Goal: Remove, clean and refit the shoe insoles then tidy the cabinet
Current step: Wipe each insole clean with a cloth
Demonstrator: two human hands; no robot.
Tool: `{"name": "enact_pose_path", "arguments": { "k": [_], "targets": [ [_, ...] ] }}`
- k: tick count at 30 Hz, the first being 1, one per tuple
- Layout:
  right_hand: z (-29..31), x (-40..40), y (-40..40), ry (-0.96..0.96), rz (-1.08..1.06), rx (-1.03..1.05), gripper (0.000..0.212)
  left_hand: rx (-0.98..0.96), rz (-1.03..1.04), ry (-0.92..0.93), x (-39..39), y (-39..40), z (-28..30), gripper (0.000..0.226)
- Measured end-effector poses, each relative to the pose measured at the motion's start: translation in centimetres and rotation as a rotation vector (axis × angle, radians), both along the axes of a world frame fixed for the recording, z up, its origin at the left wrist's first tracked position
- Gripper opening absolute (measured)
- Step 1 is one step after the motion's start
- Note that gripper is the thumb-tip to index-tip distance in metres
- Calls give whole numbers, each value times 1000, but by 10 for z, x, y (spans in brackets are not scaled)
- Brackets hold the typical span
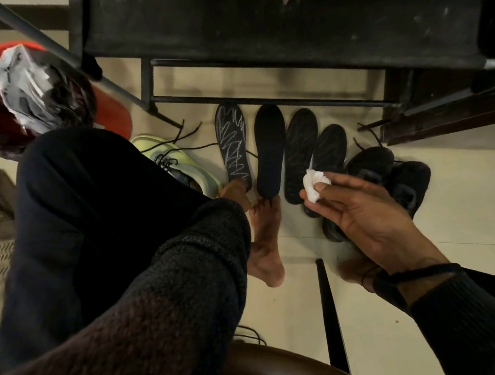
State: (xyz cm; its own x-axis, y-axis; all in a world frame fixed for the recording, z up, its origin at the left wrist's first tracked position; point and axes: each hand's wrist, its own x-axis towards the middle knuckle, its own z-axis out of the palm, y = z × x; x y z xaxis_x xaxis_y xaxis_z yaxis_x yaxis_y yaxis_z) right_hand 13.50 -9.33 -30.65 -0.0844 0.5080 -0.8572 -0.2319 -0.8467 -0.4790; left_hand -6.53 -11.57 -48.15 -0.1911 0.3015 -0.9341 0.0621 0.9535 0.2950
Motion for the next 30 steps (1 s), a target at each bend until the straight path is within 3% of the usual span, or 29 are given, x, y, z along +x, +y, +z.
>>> {"name": "enact_pose_path", "arguments": {
  "k": [4,7,11,15,17,18,19,20,23,30],
  "targets": [
    [-2,0,-1,-2,13,-8,45,60,108,167,-6,0,-31,49],
    [-4,2,-2,1,24,-13,37,14,288,131,-4,-3,-30,46],
    [-7,5,-2,-18,29,-15,33,87,308,187,-2,-2,-35,43],
    [-4,4,-1,-28,57,-10,35,136,194,267,-2,-4,-46,43],
    [0,4,0,-29,50,-8,32,162,-115,361,-9,-9,-55,45],
    [2,4,2,-24,41,-11,31,226,-44,365,-10,-5,-52,46],
    [5,4,4,-18,32,-15,32,124,273,242,-9,6,-37,45],
    [9,4,6,-13,33,-16,36,47,373,106,-9,25,-16,40],
    [23,-1,16,-16,94,-9,41,-20,208,67,-21,50,22,17],
    [91,1,33,83,64,135,46,72,12,-50,-19,86,122,19]
  ]
}}
